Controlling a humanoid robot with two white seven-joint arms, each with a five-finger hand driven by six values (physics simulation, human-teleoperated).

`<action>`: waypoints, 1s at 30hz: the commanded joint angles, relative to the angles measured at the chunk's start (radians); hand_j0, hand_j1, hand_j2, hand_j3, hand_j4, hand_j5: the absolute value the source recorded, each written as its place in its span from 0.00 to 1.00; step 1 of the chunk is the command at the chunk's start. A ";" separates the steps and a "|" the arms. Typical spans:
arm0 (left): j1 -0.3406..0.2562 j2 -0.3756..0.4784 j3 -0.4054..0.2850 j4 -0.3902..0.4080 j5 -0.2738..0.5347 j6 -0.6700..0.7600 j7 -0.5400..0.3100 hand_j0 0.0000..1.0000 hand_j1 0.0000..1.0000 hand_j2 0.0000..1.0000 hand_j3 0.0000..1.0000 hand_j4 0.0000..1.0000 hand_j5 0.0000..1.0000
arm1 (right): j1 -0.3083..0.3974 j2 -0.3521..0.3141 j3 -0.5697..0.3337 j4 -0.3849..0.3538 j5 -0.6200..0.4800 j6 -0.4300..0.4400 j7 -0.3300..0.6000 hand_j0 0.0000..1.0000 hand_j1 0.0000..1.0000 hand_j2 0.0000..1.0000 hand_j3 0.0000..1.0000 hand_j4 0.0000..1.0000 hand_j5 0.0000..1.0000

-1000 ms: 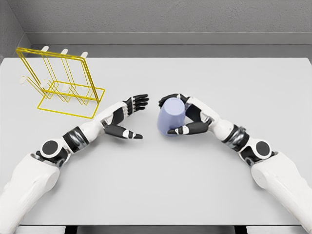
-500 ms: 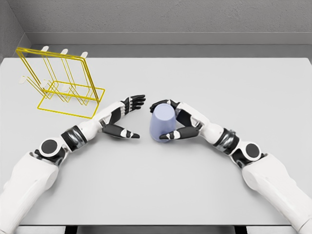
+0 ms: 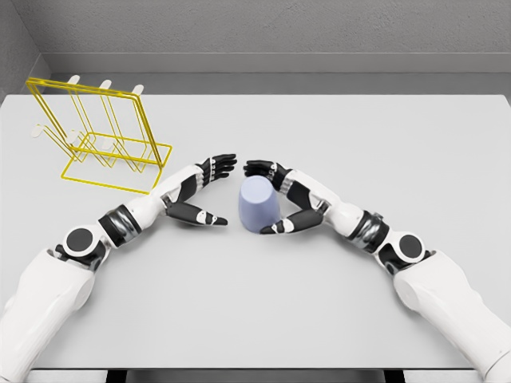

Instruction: Place the cup on the cup holder with both arms

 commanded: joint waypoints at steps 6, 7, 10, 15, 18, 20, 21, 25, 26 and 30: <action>0.002 -0.001 0.000 -0.010 0.014 0.000 -0.004 1.00 1.00 1.00 1.00 1.00 1.00 | -0.028 -0.010 -0.021 0.053 -0.002 -0.002 0.000 1.00 1.00 1.00 1.00 1.00 1.00; 0.003 0.001 0.000 -0.012 0.024 0.000 -0.004 1.00 1.00 1.00 1.00 1.00 1.00 | -0.029 -0.010 -0.021 0.066 -0.001 -0.002 0.000 1.00 1.00 1.00 1.00 1.00 1.00; 0.006 0.001 0.000 -0.021 0.030 -0.014 -0.009 1.00 1.00 1.00 1.00 1.00 1.00 | -0.035 -0.010 -0.021 0.072 -0.001 -0.002 0.000 1.00 1.00 1.00 1.00 1.00 1.00; 0.009 -0.001 -0.004 -0.036 0.050 -0.027 -0.010 1.00 1.00 1.00 1.00 1.00 1.00 | -0.035 -0.026 -0.021 0.073 -0.001 -0.002 0.000 1.00 1.00 1.00 1.00 1.00 1.00; 0.009 -0.001 -0.012 -0.036 0.041 -0.043 -0.010 1.00 1.00 1.00 1.00 1.00 1.00 | -0.044 -0.066 -0.030 0.073 -0.001 -0.002 0.000 1.00 1.00 1.00 1.00 1.00 1.00; 0.011 -0.002 -0.013 -0.036 0.037 -0.049 -0.010 1.00 1.00 1.00 1.00 1.00 1.00 | -0.044 -0.099 -0.038 0.073 -0.001 -0.002 0.000 1.00 1.00 1.00 1.00 1.00 1.00; 0.011 -0.002 -0.013 -0.036 0.036 -0.049 -0.010 1.00 1.00 1.00 1.00 1.00 1.00 | -0.046 -0.104 -0.047 0.072 -0.001 -0.002 0.000 1.00 1.00 1.00 1.00 1.00 1.00; 0.012 -0.002 -0.016 -0.036 0.033 -0.050 -0.022 1.00 1.00 1.00 1.00 1.00 1.00 | -0.090 -0.184 -0.088 0.070 -0.001 -0.002 0.000 1.00 1.00 1.00 1.00 1.00 1.00; 0.014 -0.001 -0.016 -0.038 0.033 -0.050 -0.027 1.00 1.00 1.00 1.00 1.00 1.00 | -0.094 -0.213 -0.088 0.070 -0.001 -0.002 0.000 1.00 1.00 1.00 1.00 1.00 1.00; 0.012 -0.004 -0.059 -0.038 0.030 -0.080 -0.027 1.00 1.00 1.00 1.00 1.00 1.00 | -0.164 -0.300 -0.078 0.064 -0.002 -0.002 0.000 1.00 1.00 1.00 1.00 1.00 1.00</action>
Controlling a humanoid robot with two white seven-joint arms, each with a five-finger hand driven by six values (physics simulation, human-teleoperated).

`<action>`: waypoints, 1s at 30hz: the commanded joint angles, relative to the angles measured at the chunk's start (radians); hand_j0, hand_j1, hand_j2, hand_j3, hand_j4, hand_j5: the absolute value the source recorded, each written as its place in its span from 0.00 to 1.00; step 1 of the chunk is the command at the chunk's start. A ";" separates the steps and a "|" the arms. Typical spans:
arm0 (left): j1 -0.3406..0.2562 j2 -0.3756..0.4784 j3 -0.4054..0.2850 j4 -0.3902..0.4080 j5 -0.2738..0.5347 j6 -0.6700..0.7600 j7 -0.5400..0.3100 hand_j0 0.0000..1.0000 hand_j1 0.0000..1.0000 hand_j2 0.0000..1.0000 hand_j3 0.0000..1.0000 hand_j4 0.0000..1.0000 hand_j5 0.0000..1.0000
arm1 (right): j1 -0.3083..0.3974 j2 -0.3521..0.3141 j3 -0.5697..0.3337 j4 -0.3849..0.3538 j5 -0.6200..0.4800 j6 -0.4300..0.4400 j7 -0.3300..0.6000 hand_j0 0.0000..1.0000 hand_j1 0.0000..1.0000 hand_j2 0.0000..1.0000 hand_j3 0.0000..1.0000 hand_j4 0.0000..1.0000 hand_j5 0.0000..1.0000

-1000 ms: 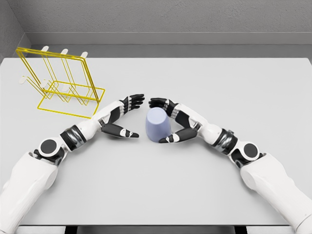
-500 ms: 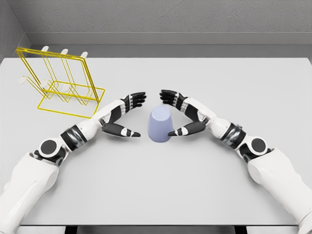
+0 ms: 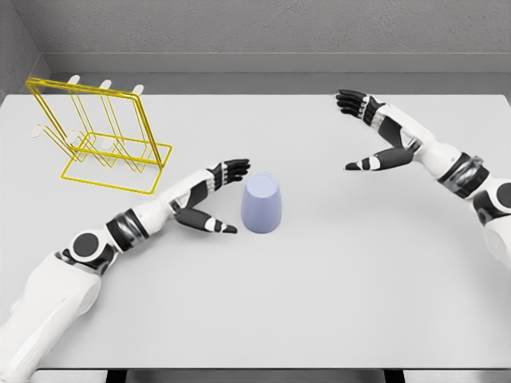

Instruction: Place the cup on the cup holder with both arms

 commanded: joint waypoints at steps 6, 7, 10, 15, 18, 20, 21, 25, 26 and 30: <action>-0.008 -0.020 -0.015 0.003 0.006 -0.011 0.001 1.00 1.00 1.00 1.00 1.00 1.00 | -0.020 -0.098 0.052 -0.062 0.057 0.000 0.000 1.00 1.00 1.00 1.00 1.00 1.00; -0.011 -0.025 -0.014 0.003 0.007 -0.009 0.001 1.00 1.00 1.00 1.00 1.00 1.00 | -0.025 -0.116 0.052 -0.063 0.089 0.000 0.000 1.00 1.00 1.00 1.00 1.00 1.00; -0.011 -0.031 -0.009 0.006 0.004 -0.009 0.001 1.00 1.00 1.00 1.00 1.00 1.00 | -0.049 -0.151 0.052 -0.069 0.338 0.000 -0.046 1.00 1.00 1.00 1.00 1.00 1.00; -0.012 -0.063 -0.005 0.028 0.001 -0.008 0.001 1.00 1.00 1.00 1.00 1.00 1.00 | -0.115 -0.230 0.051 -0.108 0.636 0.000 -0.255 1.00 1.00 1.00 1.00 1.00 1.00; -0.012 -0.057 0.000 0.029 0.003 -0.001 0.001 1.00 1.00 1.00 1.00 1.00 1.00 | -0.141 -0.251 0.048 -0.111 0.683 0.000 -0.292 1.00 1.00 1.00 1.00 1.00 1.00; -0.018 -0.056 0.000 0.048 0.007 0.000 0.001 1.00 1.00 1.00 1.00 1.00 1.00 | -0.141 -0.251 0.049 -0.112 0.755 0.000 -0.286 1.00 1.00 1.00 1.00 1.00 1.00; -0.020 -0.056 0.002 0.048 0.007 0.003 0.001 1.00 1.00 1.00 1.00 1.00 1.00 | -0.141 -0.251 0.052 -0.118 0.758 0.000 -0.283 1.00 1.00 1.00 1.00 1.00 1.00; -0.021 -0.056 0.000 0.048 0.001 0.032 0.001 1.00 1.00 1.00 1.00 1.00 1.00 | -0.138 -0.251 0.055 -0.132 0.755 0.000 -0.289 1.00 1.00 1.00 1.00 1.00 1.00; -0.021 -0.056 0.000 0.049 0.001 0.034 0.001 1.00 1.00 1.00 1.00 1.00 1.00 | -0.137 -0.251 0.057 -0.134 0.755 0.000 -0.287 1.00 1.00 1.00 1.00 1.00 1.00; -0.021 -0.063 -0.003 0.049 0.000 0.034 0.001 1.00 1.00 1.00 1.00 1.00 1.00 | -0.130 -0.249 0.074 -0.135 0.755 0.000 -0.289 1.00 1.00 1.00 1.00 1.00 1.00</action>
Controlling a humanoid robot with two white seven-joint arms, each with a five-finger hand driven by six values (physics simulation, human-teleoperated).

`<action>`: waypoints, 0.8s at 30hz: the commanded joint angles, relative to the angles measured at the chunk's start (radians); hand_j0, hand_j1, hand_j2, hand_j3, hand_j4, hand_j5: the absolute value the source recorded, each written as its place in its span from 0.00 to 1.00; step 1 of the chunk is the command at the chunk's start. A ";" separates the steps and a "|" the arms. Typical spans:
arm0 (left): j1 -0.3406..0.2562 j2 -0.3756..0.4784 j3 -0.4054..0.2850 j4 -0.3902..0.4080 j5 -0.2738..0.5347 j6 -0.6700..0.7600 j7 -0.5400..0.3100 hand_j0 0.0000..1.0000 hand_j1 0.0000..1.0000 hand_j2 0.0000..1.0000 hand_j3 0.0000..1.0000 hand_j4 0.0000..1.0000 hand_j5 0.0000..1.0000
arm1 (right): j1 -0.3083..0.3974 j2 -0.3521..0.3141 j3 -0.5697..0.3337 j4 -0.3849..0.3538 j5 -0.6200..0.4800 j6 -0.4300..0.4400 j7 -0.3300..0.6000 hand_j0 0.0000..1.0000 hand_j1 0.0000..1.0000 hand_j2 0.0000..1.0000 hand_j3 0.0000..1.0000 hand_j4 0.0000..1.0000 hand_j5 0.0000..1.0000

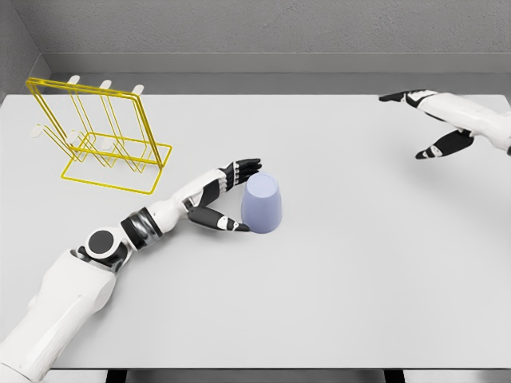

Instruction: Place the cup on the cup holder with both arms

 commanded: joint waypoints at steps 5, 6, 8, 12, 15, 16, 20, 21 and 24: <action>0.000 -0.027 -0.003 -0.002 -0.019 0.001 0.000 1.00 1.00 1.00 1.00 1.00 1.00 | -0.002 -0.013 -0.003 0.015 -0.006 0.002 0.003 1.00 1.00 1.00 1.00 1.00 1.00; 0.000 -0.027 -0.003 -0.002 -0.024 0.001 0.000 1.00 1.00 1.00 1.00 1.00 1.00 | -0.002 -0.010 -0.003 0.015 -0.006 0.002 0.004 1.00 1.00 1.00 1.00 1.00 1.00; 0.000 -0.034 -0.002 -0.002 -0.024 0.001 0.002 1.00 1.00 1.00 1.00 1.00 1.00 | -0.003 -0.006 -0.008 0.015 -0.006 0.002 0.004 1.00 1.00 1.00 1.00 1.00 1.00; -0.003 -0.040 -0.002 0.000 -0.025 0.001 0.002 1.00 1.00 1.00 1.00 1.00 1.00 | -0.005 -0.005 -0.008 0.016 -0.006 0.002 0.004 1.00 1.00 1.00 1.00 1.00 1.00; -0.005 -0.040 -0.002 0.000 -0.027 0.001 0.002 1.00 1.00 1.00 1.00 1.00 1.00 | -0.008 -0.003 -0.008 0.016 -0.006 0.002 0.004 1.00 1.00 1.00 1.00 1.00 1.00; -0.005 -0.040 -0.002 0.000 -0.027 0.001 0.002 1.00 1.00 1.00 1.00 1.00 1.00 | -0.008 -0.003 -0.008 0.016 -0.006 0.002 0.004 1.00 1.00 1.00 1.00 1.00 1.00; -0.005 -0.042 -0.002 0.000 -0.028 0.001 0.002 1.00 1.00 1.00 1.00 1.00 1.00 | -0.006 -0.003 -0.008 0.016 -0.006 0.002 0.004 1.00 1.00 1.00 1.00 1.00 1.00; -0.005 -0.040 -0.002 0.000 -0.028 0.002 0.002 1.00 1.00 1.00 1.00 1.00 1.00 | -0.005 -0.003 -0.008 0.016 -0.006 0.002 0.004 1.00 1.00 1.00 1.00 1.00 1.00; -0.005 -0.042 -0.002 0.004 -0.028 0.002 0.002 1.00 1.00 1.00 1.00 1.00 1.00 | -0.006 -0.006 -0.008 0.022 -0.008 0.002 0.004 1.00 1.00 1.00 1.00 1.00 1.00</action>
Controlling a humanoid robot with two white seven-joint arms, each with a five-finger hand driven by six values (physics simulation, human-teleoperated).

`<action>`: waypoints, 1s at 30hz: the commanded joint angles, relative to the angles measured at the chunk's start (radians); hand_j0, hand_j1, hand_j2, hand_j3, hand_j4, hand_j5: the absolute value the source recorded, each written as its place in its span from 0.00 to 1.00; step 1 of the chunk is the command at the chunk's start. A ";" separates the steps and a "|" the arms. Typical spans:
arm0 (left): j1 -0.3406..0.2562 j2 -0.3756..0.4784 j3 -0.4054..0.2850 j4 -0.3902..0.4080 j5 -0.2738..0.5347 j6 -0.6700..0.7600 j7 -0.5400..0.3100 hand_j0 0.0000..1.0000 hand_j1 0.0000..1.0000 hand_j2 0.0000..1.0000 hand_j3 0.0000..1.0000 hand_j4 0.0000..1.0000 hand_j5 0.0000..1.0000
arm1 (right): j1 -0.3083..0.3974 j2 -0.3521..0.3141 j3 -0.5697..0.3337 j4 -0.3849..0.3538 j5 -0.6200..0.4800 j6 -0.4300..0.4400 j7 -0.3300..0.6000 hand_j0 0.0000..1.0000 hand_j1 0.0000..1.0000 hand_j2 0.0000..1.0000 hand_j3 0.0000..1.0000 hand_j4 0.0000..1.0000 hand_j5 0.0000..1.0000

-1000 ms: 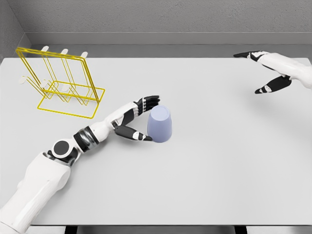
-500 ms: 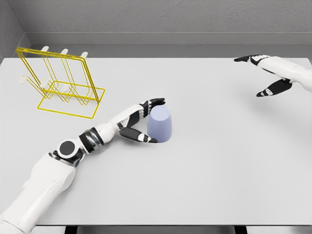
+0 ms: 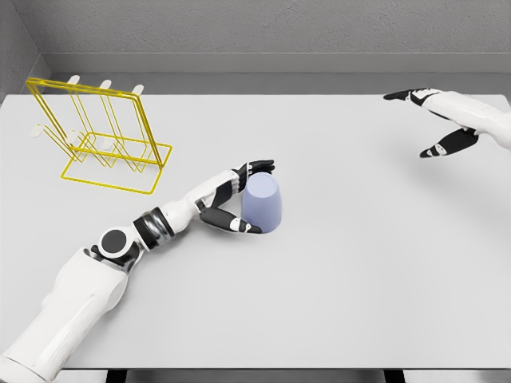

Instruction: Place the cup on the cup holder with both arms

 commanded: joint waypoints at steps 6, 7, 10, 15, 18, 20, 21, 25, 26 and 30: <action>0.000 -0.009 0.000 0.001 0.005 -0.001 0.001 1.00 1.00 1.00 1.00 1.00 1.00 | -0.002 0.002 -0.001 0.026 -0.008 0.002 0.000 1.00 1.00 1.00 1.00 1.00 1.00; 0.000 -0.009 0.000 0.001 0.005 -0.001 0.002 1.00 1.00 1.00 1.00 1.00 1.00 | -0.003 0.002 -0.001 0.026 -0.008 0.002 0.000 1.00 1.00 1.00 1.00 1.00 1.00; 0.000 -0.012 0.000 0.003 0.005 -0.001 0.002 0.99 0.99 0.99 0.99 0.99 0.99 | -0.003 0.000 -0.001 0.026 -0.008 0.002 0.000 1.00 1.00 1.00 1.00 1.00 1.00; 0.000 -0.014 0.000 0.001 0.006 -0.001 0.003 0.84 0.84 0.84 0.84 0.84 0.84 | -0.003 0.000 -0.001 0.026 -0.008 0.002 0.000 1.00 1.00 1.00 1.00 1.00 1.00; 0.002 -0.014 -0.001 0.001 0.006 -0.001 0.003 0.77 0.77 0.77 0.77 0.77 0.77 | -0.005 0.000 -0.001 0.024 -0.008 0.002 0.000 1.00 1.00 1.00 1.00 1.00 1.00; 0.002 -0.014 -0.001 0.001 0.005 -0.001 0.003 0.77 0.77 0.77 0.77 0.77 0.77 | -0.003 0.000 -0.001 0.024 -0.008 0.002 0.000 1.00 1.00 1.00 1.00 1.00 1.00; 0.002 -0.014 -0.001 0.001 0.005 -0.001 0.003 0.76 0.76 0.76 0.76 0.76 0.76 | -0.003 0.000 -0.001 0.024 -0.008 0.002 0.000 1.00 1.00 1.00 1.00 1.00 1.00; 0.002 -0.014 -0.001 0.003 0.005 -0.001 0.003 0.72 0.72 0.72 0.72 0.72 0.72 | -0.003 0.000 -0.001 0.024 -0.008 0.002 0.000 1.00 1.00 1.00 1.00 1.00 1.00; 0.002 -0.012 -0.001 0.003 0.005 -0.001 0.003 0.67 0.67 0.67 0.67 0.67 0.67 | -0.003 0.000 -0.001 0.026 -0.006 0.002 0.000 1.00 1.00 1.00 1.00 1.00 1.00; 0.002 -0.012 -0.001 0.003 0.006 -0.003 0.000 0.55 0.55 0.55 0.55 0.55 0.55 | -0.003 0.000 -0.001 0.026 -0.006 0.002 0.000 1.00 1.00 1.00 1.00 1.00 1.00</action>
